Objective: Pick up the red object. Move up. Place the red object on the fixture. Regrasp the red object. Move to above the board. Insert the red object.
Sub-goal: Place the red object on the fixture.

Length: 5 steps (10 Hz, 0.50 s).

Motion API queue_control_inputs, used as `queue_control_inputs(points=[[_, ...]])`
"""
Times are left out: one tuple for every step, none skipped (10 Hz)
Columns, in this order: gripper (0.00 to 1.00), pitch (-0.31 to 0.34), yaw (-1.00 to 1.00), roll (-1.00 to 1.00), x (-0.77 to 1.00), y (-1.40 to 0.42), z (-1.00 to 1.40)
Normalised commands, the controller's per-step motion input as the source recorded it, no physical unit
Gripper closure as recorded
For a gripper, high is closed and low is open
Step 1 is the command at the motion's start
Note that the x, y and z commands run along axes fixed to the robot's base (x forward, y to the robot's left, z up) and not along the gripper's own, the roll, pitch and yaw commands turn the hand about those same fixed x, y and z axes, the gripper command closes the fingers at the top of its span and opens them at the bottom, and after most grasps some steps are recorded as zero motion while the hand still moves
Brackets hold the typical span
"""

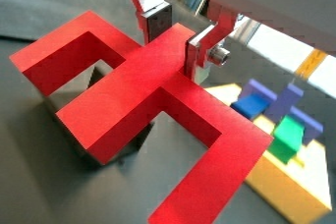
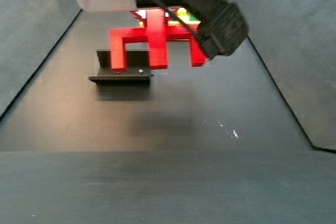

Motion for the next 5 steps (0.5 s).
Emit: queue_control_inputs(points=[[1.0, -0.146, 0.0, -0.86, 0.57, -0.03, 0.02], [1.0, -0.134, 0.0, -0.86, 0.58, -0.02, 0.01], [1.0, -0.12, 0.0, -0.86, 0.59, -0.02, 0.0], [1.0, -0.097, 0.0, -0.84, 0.61, -0.02, 0.0], [1.0, -0.106, 0.0, -0.69, 0.58, 0.0, -0.08]])
